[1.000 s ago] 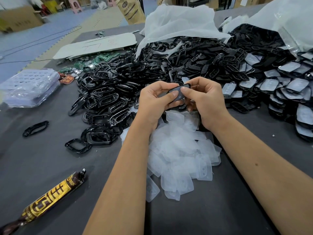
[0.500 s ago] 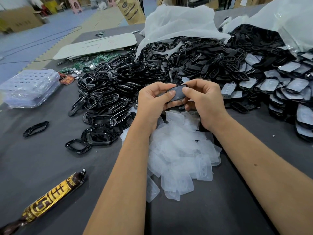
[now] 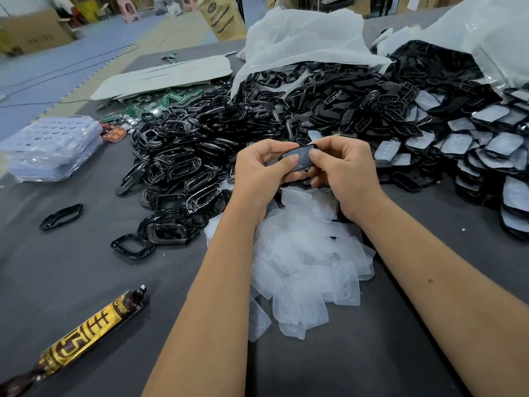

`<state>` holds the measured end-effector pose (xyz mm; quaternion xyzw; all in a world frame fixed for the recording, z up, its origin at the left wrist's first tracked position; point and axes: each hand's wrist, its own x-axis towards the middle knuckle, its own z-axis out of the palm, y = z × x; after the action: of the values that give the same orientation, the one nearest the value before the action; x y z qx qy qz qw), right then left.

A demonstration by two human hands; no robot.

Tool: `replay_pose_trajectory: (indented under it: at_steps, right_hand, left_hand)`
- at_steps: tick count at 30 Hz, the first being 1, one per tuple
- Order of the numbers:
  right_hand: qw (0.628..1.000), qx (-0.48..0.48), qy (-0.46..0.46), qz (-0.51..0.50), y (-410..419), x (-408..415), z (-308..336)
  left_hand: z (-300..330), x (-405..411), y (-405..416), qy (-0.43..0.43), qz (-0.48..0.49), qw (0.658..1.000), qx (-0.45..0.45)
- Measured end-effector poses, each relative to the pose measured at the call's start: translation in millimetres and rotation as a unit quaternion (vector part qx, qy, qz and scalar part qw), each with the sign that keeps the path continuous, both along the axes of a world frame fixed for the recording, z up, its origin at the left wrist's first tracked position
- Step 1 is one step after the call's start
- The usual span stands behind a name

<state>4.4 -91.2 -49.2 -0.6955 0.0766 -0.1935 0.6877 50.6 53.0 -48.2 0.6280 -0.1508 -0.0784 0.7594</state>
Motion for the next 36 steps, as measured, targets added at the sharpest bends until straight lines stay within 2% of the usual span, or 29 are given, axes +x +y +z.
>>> replay_pose_trajectory:
  at_steps: [5, 12, 17, 21, 25, 30, 36]
  right_hand:
    - [0.997, -0.066, -0.018, -0.021, 1, -2, -3]
    - [0.996, -0.074, 0.006, -0.046, 1, 2, -4]
    - [0.983, -0.17, -0.015, -0.073, 4, -1, -5]
    - [0.973, -0.21, -0.037, -0.089, 6, -4, -3]
    - [0.957, -0.265, -0.09, -0.073, 8, -7, 0]
    - [0.942, -0.311, -0.124, 0.003, 13, -6, 2]
    - [0.936, -0.315, -0.152, -0.03, 10, -4, -1]
  left_hand:
    - [1, 0, 1, 0.006, 0.001, 1.0, 0.012]
    - [3, 3, 0, 0.043, 0.02, 0.999, 0.014]
    - [1, 1, 1, 0.03, 0.023, 0.999, 0.026]
    - [2, 1, 2, 0.051, 0.021, 0.998, 0.019]
    - [5, 4, 6, 0.114, 0.008, 0.993, -0.028]
    - [11, 10, 17, 0.196, 0.025, 0.972, -0.128]
    - [15, 10, 19, 0.227, -0.015, 0.96, -0.166]
